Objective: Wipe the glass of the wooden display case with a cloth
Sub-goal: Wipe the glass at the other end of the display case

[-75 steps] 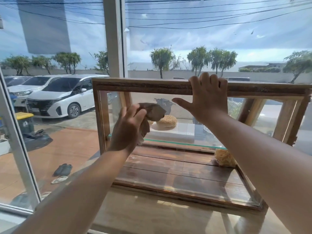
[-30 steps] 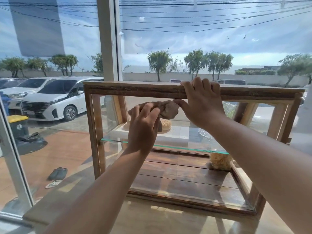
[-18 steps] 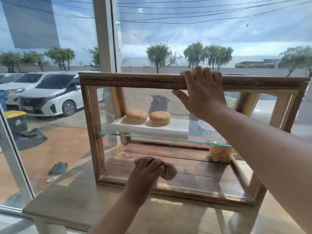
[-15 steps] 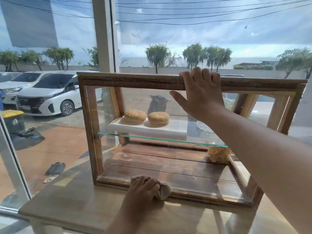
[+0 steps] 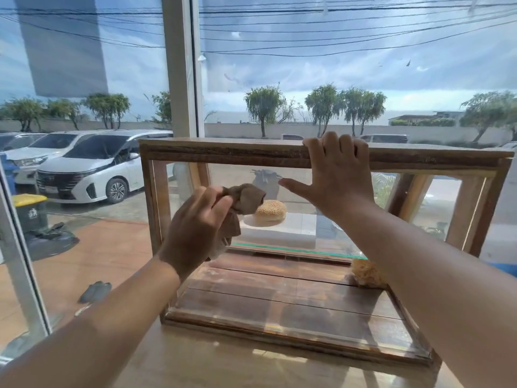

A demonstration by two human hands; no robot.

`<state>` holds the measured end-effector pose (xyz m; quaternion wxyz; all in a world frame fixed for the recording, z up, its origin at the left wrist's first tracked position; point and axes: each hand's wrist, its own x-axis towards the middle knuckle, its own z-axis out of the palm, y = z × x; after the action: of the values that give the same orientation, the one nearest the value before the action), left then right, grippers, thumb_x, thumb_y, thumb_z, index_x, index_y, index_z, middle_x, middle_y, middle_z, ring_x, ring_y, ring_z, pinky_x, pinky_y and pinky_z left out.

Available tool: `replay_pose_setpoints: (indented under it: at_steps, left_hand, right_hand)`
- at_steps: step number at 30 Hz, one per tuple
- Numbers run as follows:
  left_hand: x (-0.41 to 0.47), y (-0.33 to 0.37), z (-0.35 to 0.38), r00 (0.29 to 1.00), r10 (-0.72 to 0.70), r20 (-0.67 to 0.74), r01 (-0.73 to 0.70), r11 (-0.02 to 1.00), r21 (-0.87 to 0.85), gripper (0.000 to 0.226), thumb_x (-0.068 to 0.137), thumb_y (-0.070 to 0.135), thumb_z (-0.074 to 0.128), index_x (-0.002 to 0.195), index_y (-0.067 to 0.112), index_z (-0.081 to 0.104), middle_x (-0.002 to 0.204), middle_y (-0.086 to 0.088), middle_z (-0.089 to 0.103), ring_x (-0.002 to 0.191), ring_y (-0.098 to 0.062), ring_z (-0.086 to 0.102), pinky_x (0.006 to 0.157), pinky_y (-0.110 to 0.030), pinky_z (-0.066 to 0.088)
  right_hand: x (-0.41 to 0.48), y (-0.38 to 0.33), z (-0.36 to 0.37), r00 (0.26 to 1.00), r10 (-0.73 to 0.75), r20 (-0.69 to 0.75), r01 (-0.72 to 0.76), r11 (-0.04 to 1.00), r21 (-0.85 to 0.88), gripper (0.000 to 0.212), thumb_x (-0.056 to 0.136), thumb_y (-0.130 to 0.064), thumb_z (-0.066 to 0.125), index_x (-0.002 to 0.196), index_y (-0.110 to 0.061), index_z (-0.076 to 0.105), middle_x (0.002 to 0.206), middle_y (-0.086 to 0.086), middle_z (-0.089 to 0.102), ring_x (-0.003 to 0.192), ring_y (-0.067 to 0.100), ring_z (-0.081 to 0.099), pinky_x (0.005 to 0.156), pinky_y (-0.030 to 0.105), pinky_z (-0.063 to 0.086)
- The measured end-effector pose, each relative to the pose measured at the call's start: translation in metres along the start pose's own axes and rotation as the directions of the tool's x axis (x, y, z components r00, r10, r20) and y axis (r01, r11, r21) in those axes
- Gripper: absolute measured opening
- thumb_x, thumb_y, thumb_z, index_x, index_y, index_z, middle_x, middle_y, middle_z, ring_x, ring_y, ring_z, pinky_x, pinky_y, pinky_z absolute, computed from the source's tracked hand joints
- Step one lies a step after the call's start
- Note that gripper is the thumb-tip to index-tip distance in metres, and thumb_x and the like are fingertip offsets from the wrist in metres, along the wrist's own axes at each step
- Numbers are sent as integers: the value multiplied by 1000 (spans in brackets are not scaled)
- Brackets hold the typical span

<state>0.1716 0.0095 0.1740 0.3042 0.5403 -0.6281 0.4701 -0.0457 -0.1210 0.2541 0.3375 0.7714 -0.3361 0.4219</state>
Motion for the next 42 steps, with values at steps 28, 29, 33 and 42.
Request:
replay_pose_setpoints:
  at_steps: [28,29,33,42]
  left_hand:
    - [-200,36,68,912,-30,409,117,975,-187,20,76,28,60,96,27,60,120,3,52,102,-21,53,69,-36,56]
    - [-198,33,66,897,-16,441,110,976,-189,26,73,27,67,98,30,58,120,4,51,103,-19,50,66,-34,57]
    - [-180,21,51,819,66,570,6,992,-124,59,50,29,90,99,34,59,114,9,51,101,-13,45,64,-26,58]
    - [-36,-36,-21,979,98,178,-92,995,-40,36,69,1,81,102,2,68,113,-20,62,95,-38,58,73,-47,58]
  right_hand:
    - [1,-3,-3,1000,21,22,-20,1000,-22,75,76,-80,45,115,-16,47,106,10,46,96,30,42,88,43,26]
    - [1,-3,-2,1000,21,19,-20,1000,-21,75,77,-80,45,115,-16,47,106,10,46,96,30,42,88,43,26]
    - [0,-3,-2,1000,17,9,-17,1000,-18,76,76,-79,46,116,-15,48,107,10,47,96,30,43,90,43,24]
    - [0,-2,-1,1000,20,7,-19,999,-32,77,75,-80,46,116,-15,49,105,11,46,96,30,42,89,44,26]
